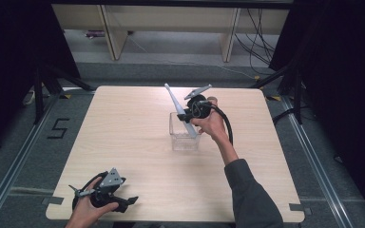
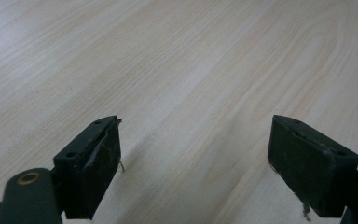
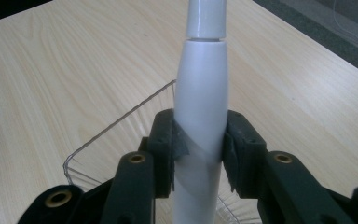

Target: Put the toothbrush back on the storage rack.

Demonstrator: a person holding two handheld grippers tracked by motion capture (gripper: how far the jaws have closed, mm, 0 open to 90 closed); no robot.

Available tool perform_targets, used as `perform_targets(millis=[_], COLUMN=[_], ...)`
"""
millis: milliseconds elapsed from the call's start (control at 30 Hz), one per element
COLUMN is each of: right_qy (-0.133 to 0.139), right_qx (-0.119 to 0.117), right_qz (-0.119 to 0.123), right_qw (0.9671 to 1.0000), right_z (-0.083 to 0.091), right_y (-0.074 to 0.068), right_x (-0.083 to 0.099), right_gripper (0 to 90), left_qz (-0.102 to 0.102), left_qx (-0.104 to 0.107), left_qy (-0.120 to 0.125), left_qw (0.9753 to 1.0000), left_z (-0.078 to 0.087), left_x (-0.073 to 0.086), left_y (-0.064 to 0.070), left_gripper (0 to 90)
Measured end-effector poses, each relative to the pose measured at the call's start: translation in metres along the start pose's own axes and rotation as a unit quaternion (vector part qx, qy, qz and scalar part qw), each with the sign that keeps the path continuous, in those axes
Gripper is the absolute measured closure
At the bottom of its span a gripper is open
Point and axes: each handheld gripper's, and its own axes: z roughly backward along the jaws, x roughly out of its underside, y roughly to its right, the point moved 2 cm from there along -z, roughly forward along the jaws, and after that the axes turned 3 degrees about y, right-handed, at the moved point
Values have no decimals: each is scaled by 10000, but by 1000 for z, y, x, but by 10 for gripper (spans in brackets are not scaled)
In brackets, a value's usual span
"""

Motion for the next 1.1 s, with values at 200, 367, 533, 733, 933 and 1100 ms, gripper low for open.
perform_targets(millis=[200,367,533,733,933,1100], right_qy=[-63,-201,-303,-371,-497,-554], right_qx=[44,81,107,-44,-17,-6], right_qz=[-8,-40,-182,-11,-29,21], right_qw=[10000,9998,9993,9993,9988,9985], right_z=[-6,-9,-12,-16,-20,-23], right_y=[0,-1,-2,-1,-3,-4], right_x=[3,7,10,12,14,15], right_gripper=[668,668,668,668,667,667], left_qz=[2,9,-3,-7,-4,-4], left_qx=[2,-19,8,7,5,8], left_qy=[-9,21,-13,-15,-11,-10], left_qw=[10000,10000,10000,10000,10000,10000], left_z=[0,0,0,0,0,0], left_x=[0,0,0,0,0,0], left_y=[0,0,0,0,0,0], left_gripper=[168,168,168,168,168,168])
